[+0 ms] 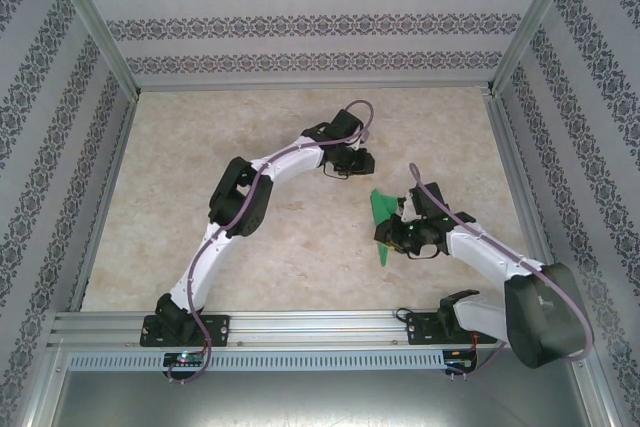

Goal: Fold a paper plane with a square sheet of paper (pick it up from the middle)
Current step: Fold the wing for the fifth time at the center of the table.

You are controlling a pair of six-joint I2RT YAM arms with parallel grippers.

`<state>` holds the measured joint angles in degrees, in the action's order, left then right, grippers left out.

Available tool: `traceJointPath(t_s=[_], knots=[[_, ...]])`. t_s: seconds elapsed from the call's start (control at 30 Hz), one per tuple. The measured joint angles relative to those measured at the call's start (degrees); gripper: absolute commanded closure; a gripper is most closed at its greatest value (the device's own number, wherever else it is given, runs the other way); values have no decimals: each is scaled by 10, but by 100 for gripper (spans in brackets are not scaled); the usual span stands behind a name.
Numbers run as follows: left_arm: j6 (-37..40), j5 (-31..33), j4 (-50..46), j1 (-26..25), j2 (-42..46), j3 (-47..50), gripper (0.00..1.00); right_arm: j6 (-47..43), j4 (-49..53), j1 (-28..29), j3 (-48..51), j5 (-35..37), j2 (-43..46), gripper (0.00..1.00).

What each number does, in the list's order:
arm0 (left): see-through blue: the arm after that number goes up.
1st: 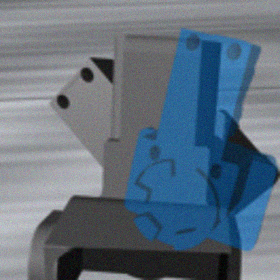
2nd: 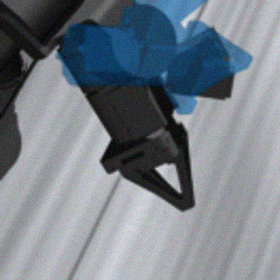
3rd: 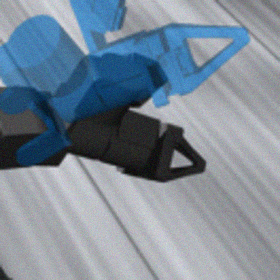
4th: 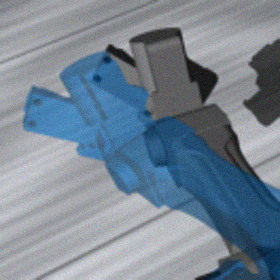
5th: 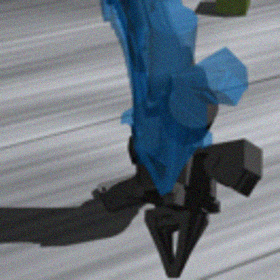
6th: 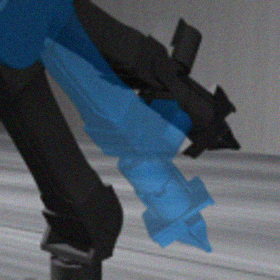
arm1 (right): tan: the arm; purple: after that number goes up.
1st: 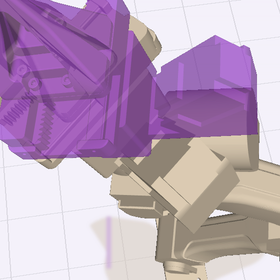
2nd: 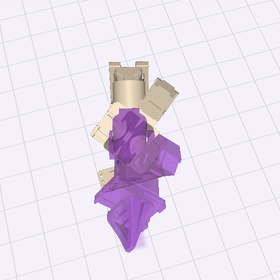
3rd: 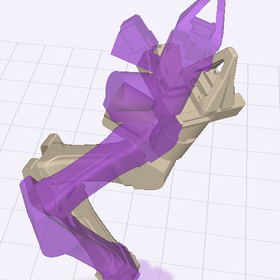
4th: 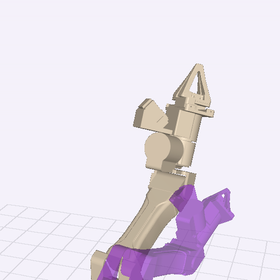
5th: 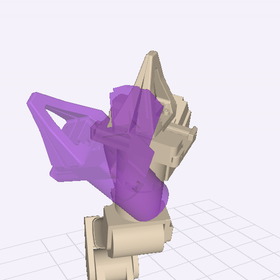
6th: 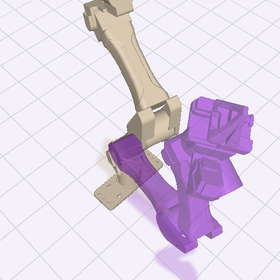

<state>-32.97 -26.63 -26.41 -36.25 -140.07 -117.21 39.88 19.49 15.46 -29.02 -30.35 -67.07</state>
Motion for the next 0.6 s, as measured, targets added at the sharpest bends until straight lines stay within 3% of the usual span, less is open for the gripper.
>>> traceJointPath(t_s=[0.33, 0.6], knots=[[10, 40, 6, -20, 196, 154, 58, -70, 69, -90, -61, -10, 11, 58], [-34, 83, 23, -98, 264, 287, 55, -106, 79, -158, -62, -17, -15, 54]])
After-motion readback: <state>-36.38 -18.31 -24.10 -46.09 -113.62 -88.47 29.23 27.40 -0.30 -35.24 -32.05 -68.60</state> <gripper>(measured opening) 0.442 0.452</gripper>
